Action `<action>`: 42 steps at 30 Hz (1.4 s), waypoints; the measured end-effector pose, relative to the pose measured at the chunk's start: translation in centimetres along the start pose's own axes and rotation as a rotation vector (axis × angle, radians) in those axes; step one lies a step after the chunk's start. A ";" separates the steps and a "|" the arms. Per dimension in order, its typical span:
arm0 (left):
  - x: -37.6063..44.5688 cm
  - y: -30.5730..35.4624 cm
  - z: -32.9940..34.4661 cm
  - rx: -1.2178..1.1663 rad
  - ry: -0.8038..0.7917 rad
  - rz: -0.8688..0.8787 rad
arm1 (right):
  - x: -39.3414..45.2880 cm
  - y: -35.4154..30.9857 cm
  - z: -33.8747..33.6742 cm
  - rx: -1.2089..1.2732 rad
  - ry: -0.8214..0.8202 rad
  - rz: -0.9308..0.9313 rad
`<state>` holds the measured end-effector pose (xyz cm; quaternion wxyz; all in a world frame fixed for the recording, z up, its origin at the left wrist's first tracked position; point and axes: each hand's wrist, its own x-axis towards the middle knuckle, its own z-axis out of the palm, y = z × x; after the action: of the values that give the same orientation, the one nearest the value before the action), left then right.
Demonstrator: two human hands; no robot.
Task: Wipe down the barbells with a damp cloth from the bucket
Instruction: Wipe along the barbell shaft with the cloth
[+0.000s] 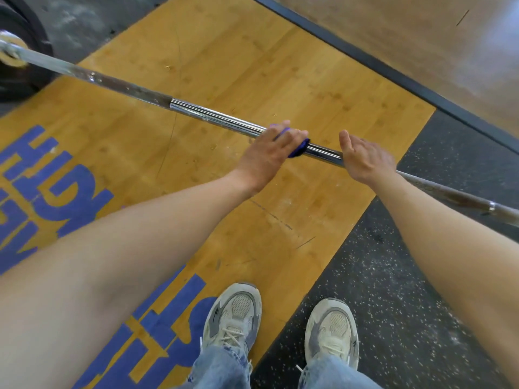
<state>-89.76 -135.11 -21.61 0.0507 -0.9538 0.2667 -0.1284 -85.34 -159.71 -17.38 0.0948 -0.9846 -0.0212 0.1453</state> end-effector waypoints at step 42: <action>-8.1 9.1 -4.0 -0.247 0.062 -0.063 | -10.2 -2.2 4.9 -0.003 0.004 0.051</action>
<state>-102.06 -138.79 -21.04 -0.0794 -0.9564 0.2516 -0.1253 -96.55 -157.37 -18.71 0.0896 -0.9853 0.0042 0.1457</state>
